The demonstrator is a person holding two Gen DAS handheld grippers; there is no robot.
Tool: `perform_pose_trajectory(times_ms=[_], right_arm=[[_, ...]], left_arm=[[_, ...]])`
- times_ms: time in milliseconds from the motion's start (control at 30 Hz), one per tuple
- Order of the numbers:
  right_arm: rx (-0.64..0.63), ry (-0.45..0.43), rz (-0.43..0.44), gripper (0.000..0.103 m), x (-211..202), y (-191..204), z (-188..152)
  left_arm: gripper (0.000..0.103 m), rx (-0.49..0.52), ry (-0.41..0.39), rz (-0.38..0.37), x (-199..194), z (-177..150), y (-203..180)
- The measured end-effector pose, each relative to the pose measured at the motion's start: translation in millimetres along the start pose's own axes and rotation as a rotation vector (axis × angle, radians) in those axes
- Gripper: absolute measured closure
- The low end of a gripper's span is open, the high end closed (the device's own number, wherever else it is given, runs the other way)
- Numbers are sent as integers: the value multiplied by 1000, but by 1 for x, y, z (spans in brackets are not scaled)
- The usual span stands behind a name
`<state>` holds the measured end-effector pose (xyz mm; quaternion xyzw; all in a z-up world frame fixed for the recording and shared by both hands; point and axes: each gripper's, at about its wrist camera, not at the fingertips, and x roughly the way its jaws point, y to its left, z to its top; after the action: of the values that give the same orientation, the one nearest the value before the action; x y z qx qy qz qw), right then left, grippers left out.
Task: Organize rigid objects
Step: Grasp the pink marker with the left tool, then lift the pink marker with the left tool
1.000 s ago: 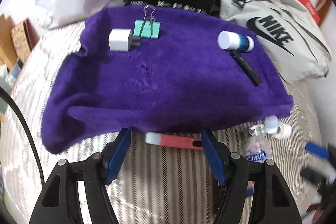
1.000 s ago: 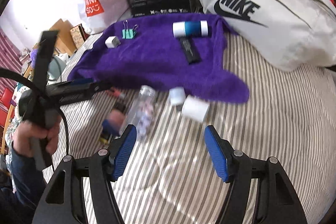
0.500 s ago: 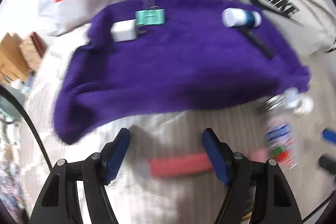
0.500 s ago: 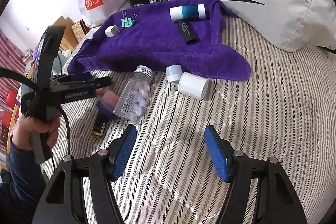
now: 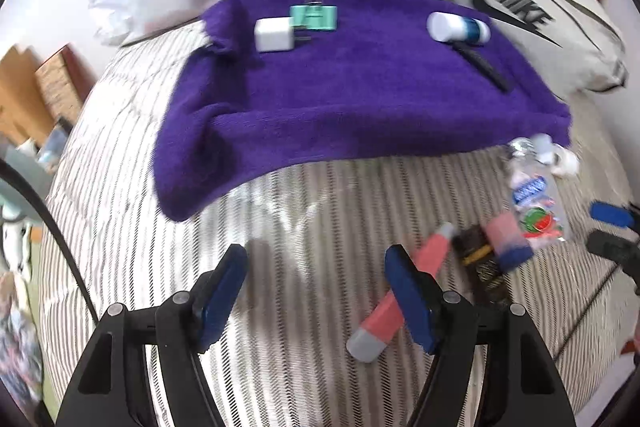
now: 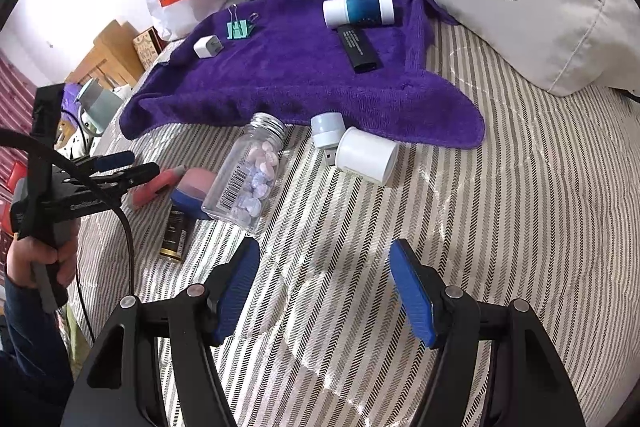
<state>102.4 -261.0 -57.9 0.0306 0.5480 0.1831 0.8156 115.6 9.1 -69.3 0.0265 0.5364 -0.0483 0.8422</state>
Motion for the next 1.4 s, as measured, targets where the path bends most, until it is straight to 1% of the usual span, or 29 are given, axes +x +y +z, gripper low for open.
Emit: perform_pose_trajectory(times_ms=[33, 100, 133, 200, 300, 400, 433, 467, 533, 567, 600, 700, 800, 833, 867, 933, 1000, 1067, 1233, 1333, 1400], right_arm=[[-2, 3, -4, 36, 1, 0, 0], [-10, 1, -11, 36, -1, 2, 0], [-13, -3, -9, 36, -3, 2, 0], [-11, -7, -10, 36, -5, 2, -1], [-8, 0, -26, 36, -4, 3, -2], [-8, 4, -40, 36, -4, 3, -3], [-7, 6, -44, 36, -4, 3, -3], [-7, 9, -51, 36, -4, 3, -4], [-7, 14, -65, 36, -4, 3, -5], [-7, 17, -68, 36, -4, 3, -5], [-6, 21, -71, 36, -3, 4, -5], [-7, 30, -81, 36, 1, 6, -4], [-19, 32, -86, 36, 1, 10, -3], [-24, 33, -85, 36, 0, 11, -3], [-30, 32, -86, 36, 0, 13, -3], [-38, 32, -86, 36, 1, 14, -2], [-36, 27, -89, 36, 1, 13, -1], [-21, 19, -90, 36, 2, 11, 3], [59, -24, -89, 36, 7, -2, 19], [96, -36, -132, 36, 15, -8, 29], [149, -44, -116, 37, 19, -15, 35]], left_arm=[[33, -1, -6, -1, -2, 0, -1], [33, 10, -13, -40, -8, -2, -5], [33, 24, -15, -70, -12, -4, -8], [33, 66, -19, -100, -18, -8, -17], [33, 146, -5, -70, -13, -16, -30], [36, 189, 3, -49, -6, -21, -34], [44, 196, -15, -71, -8, -23, -33], [48, 204, -21, -76, -8, -24, -33], [66, 228, -27, -91, -11, -24, -34], [71, 242, -27, -97, -12, -24, -36], [79, 255, -28, -106, -13, -24, -39], [86, 227, -38, -114, -13, -22, -34], [86, 105, -41, -75, -15, -21, -4], [86, 70, -41, -70, -15, -23, 5], [86, 49, -39, -87, -16, -25, 12], [86, 44, -37, -84, -16, -26, 13], [85, 65, -39, -39, -15, -27, 6], [86, 82, -52, -14, -15, -27, 0], [87, 74, -56, -26, -14, -26, 3], [87, 74, -60, -19, -15, -26, 1], [87, 74, -67, -18, -15, -27, 1]])
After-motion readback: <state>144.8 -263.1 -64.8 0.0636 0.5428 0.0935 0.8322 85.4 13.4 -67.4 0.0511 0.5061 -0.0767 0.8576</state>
